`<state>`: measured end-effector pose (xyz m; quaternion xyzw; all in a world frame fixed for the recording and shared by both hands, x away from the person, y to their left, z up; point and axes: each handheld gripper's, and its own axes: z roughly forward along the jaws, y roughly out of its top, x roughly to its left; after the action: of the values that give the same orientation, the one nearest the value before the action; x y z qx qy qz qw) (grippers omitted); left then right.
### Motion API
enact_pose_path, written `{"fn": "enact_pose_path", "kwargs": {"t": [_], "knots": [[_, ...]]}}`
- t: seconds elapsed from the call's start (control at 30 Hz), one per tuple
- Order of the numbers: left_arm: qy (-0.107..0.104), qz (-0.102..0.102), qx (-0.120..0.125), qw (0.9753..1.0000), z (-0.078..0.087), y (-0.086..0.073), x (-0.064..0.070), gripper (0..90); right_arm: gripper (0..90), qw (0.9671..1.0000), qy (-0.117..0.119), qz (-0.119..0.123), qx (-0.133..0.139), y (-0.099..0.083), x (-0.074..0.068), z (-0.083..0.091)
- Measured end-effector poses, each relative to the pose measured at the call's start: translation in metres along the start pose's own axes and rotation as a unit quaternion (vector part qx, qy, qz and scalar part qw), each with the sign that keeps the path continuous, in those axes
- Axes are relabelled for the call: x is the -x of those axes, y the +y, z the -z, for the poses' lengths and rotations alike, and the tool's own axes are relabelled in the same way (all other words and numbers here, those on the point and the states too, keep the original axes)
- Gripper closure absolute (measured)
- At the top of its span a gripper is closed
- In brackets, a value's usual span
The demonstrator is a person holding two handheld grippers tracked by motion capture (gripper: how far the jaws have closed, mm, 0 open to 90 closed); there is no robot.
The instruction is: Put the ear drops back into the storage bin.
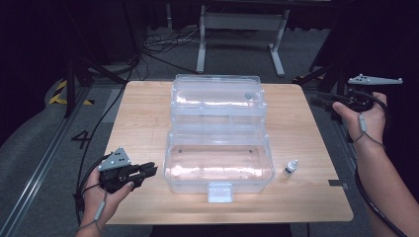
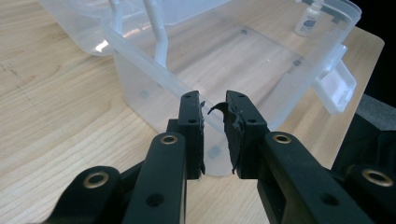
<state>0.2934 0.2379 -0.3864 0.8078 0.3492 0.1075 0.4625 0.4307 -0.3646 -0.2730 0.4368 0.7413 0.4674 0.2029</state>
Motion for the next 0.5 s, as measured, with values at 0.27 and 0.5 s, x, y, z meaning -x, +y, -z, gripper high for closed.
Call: {"fn": "enact_pose_path", "kwargs": {"t": [0.27, 0.5], "knots": [[0.013, 0.007, 0.011, 0.9998, 0.007, -0.002, -0.005, 76.5, 51.6, 0.9992, 0.01, 0.017, -0.034, -0.01, -0.003, 0.005], [0.015, 0.007, 0.014, 0.9998, 0.008, -0.002, -0.005, 76.5, 50.5, 0.9957, 0.025, 0.039, -0.08, -0.016, -0.009, 0.002]]}}
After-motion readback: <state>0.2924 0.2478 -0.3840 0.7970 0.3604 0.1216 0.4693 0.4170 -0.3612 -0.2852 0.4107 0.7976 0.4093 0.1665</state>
